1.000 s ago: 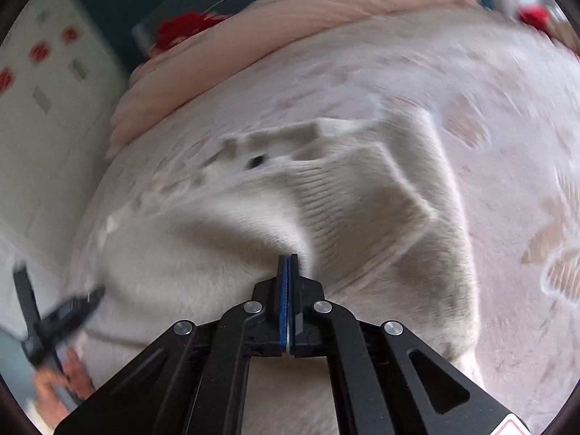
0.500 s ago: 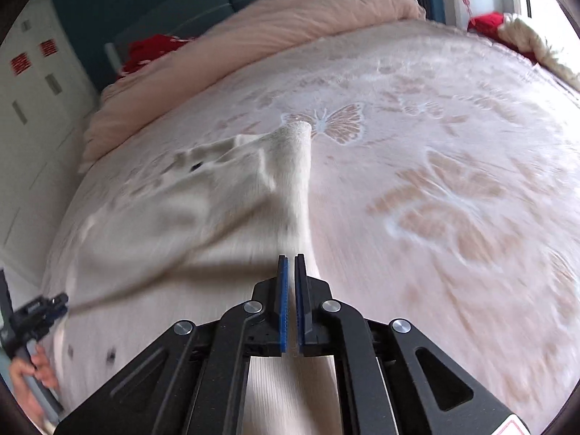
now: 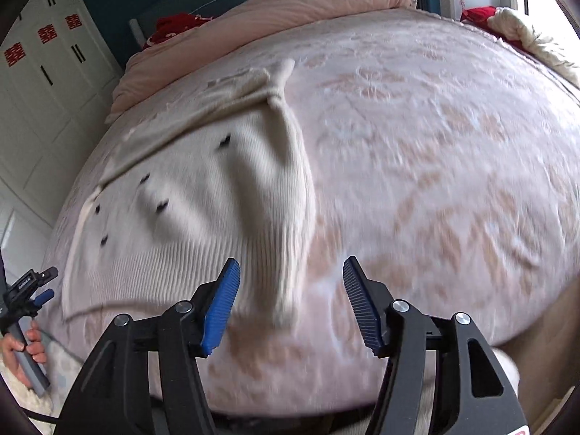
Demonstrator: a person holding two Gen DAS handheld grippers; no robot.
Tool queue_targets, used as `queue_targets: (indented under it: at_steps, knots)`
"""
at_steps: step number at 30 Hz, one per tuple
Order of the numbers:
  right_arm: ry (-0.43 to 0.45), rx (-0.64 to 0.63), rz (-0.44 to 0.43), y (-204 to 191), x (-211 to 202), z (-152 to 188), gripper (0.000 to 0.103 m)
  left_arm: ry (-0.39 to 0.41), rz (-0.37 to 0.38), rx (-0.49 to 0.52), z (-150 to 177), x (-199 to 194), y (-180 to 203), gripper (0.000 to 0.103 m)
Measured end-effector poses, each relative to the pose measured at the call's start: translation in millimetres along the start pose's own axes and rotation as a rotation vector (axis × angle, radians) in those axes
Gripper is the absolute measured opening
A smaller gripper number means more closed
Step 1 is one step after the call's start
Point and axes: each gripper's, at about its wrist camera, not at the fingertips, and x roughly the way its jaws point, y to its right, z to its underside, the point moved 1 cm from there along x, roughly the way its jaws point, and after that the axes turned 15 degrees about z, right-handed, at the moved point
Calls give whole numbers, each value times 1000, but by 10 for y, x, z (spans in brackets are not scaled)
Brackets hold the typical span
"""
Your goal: Fold small clothes
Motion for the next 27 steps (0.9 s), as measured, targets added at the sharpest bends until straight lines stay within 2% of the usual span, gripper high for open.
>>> queue_targets:
  at_steps: [5,10,16,18,19,20,22,24,26,27]
  knots:
    - [-41,38,-59,19,111,156,60,18,-16,-6,213,-41,-61,85]
    - [-72,86,-116,-11,245,164,60,-11,23,-83,305,95,-134,86]
    - [-81,115,-174,-61,389,139,63,15,31,-66,337,146,-40,89]
    - [-78,124,-193,-62,401,131,63,10,57,-65,337,155,-10,82]
    - [-78,124,-198,-62,404,124,63,5,68,-60,335,166,15,71]
    - [-77,121,-202,-71,402,122,61,-2,75,-56,333,179,30,57]
    - [-83,117,-225,-86,408,110,45,-32,114,-70,312,214,51,48]
    - [-98,120,-230,-101,450,113,38,-37,116,-82,297,221,57,38]
    - [-108,134,-237,-100,484,104,21,-49,110,-101,283,243,38,23]
    - [-112,142,-243,-97,496,103,10,-48,120,-121,268,235,13,17]
